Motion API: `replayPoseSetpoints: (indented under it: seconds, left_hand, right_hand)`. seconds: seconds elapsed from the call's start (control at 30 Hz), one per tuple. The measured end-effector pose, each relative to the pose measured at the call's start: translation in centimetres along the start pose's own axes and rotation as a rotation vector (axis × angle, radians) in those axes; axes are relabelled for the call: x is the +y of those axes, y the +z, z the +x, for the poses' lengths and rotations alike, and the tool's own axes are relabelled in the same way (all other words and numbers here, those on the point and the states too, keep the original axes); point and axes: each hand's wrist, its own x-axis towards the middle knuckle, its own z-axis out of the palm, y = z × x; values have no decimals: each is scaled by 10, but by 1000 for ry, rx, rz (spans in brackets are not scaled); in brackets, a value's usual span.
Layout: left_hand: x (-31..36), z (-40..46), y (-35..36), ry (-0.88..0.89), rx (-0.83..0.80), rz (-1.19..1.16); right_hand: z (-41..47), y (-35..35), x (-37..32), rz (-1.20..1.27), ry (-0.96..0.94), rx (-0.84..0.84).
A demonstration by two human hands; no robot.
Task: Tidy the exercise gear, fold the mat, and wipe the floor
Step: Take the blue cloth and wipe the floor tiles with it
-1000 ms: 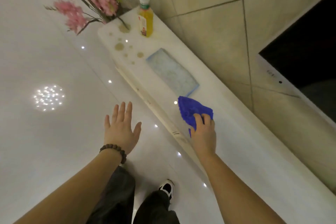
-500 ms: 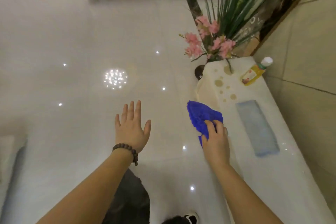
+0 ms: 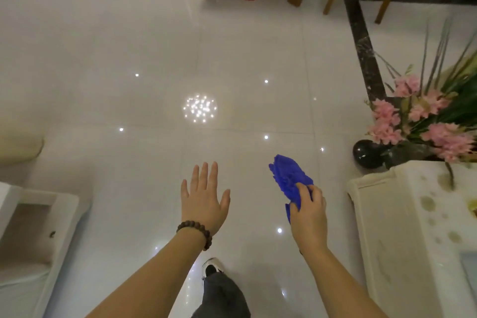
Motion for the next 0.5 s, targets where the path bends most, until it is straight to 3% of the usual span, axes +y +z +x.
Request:
replayPoseSetpoints:
  seconds: [0.27, 0.5]
  left_hand:
    - [-25, 131, 11, -75, -49, 6]
    - [-21, 312, 101, -114, -50, -11]
  right_hand:
    - [138, 44, -13, -41, 47, 18]
    - [317, 148, 21, -112, -29, -40]
